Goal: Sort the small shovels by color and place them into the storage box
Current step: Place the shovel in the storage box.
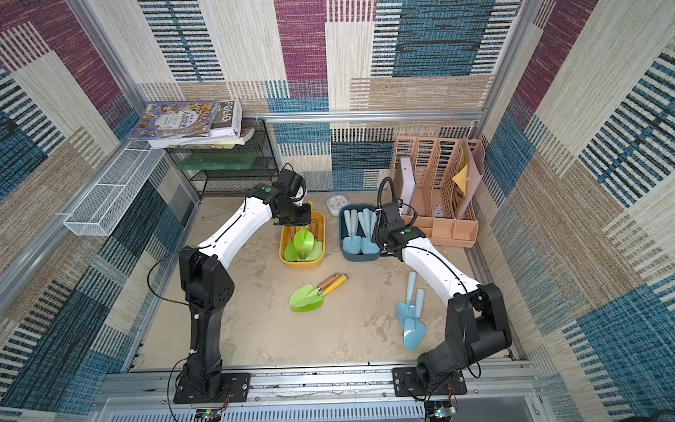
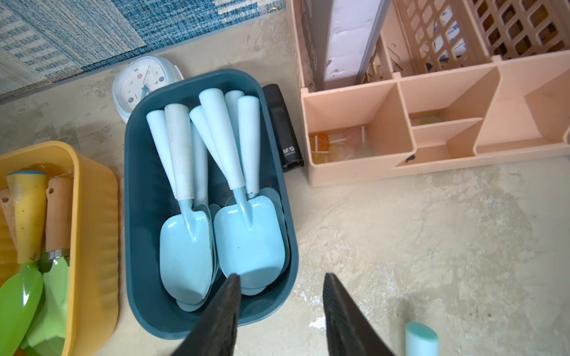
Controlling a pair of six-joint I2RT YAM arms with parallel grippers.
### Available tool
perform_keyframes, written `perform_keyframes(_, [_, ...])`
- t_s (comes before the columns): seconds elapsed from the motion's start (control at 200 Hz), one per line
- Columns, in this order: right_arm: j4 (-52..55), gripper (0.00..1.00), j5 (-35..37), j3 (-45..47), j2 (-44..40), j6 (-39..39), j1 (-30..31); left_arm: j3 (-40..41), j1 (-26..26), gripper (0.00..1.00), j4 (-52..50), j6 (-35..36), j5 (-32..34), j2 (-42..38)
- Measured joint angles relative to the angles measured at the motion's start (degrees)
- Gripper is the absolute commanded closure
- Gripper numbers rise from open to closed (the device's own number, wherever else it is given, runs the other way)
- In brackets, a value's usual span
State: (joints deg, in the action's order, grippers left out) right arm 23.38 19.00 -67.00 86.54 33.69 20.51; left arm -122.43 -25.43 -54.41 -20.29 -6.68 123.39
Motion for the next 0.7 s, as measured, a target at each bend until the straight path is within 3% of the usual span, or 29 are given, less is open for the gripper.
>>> perform_keyframes(0.335, [0.74,0.54,-0.09,1.99,-2.14,-0.57,-1.51,-4.37,0.81,1.00,3.02,-2.56,0.92,7.72])
perform_keyframes(0.701, [0.85,0.53,-0.20,4.81,-3.58,-0.33,-2.01,-2.71,0.85,1.00,2.82,-4.59,0.61,9.73])
